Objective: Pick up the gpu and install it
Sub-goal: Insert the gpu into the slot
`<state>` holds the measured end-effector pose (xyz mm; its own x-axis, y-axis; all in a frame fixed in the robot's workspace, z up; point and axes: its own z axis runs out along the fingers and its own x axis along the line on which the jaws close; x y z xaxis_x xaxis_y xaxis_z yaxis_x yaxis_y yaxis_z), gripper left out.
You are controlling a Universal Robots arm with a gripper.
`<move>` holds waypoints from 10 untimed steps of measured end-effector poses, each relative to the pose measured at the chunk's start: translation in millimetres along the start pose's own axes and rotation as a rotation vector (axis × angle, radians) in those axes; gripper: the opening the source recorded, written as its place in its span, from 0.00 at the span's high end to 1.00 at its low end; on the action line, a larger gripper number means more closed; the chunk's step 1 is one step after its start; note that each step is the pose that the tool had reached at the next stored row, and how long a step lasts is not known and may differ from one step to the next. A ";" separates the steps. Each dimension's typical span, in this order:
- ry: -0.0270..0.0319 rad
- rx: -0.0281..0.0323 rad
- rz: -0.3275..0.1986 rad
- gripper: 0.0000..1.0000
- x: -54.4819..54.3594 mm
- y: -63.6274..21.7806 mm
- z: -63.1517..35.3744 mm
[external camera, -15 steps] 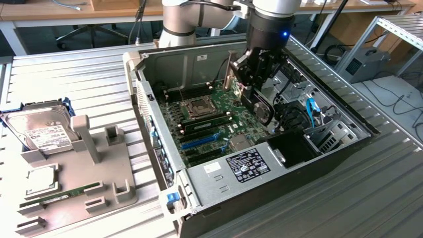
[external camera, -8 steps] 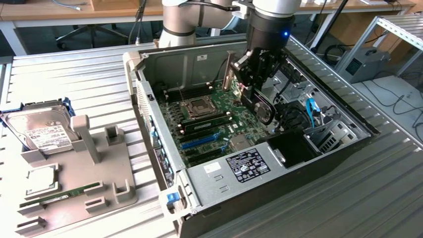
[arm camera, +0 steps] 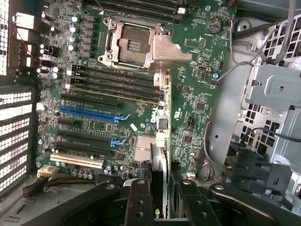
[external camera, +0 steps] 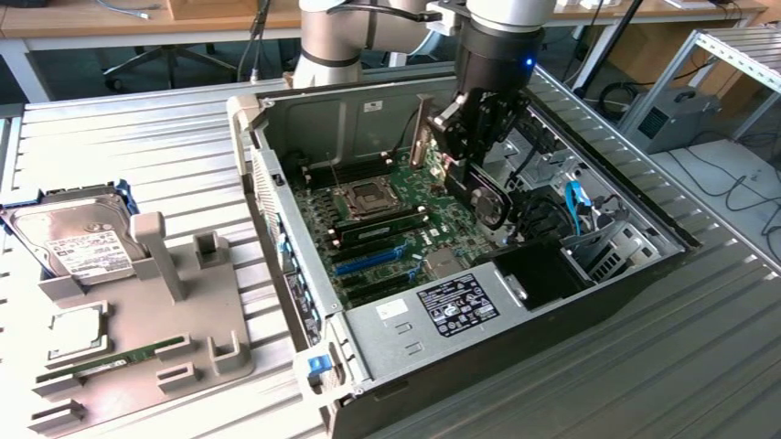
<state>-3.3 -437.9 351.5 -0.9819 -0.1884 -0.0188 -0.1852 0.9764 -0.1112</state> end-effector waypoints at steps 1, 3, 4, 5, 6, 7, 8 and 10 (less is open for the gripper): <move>-0.0006 -0.0001 -0.005 0.74 0.0 0.0 0.0; -0.0031 -0.0005 -0.028 0.74 0.0 0.0 0.0; -0.0040 -0.0007 -0.036 0.74 0.0 0.0 0.0; -0.0047 -0.0008 -0.042 0.74 0.0 0.0 0.0; -0.0052 -0.0009 -0.047 0.74 0.0 0.0 0.0; -0.0057 -0.0009 -0.052 0.74 0.0 0.0 0.0; -0.0063 -0.0010 -0.057 0.74 0.0 0.0 0.0; -0.0074 -0.0012 -0.067 0.74 0.0 0.0 0.0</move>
<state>-3.3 -437.9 351.5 -0.9671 -0.2537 -0.0188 -0.2501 0.9618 -0.1113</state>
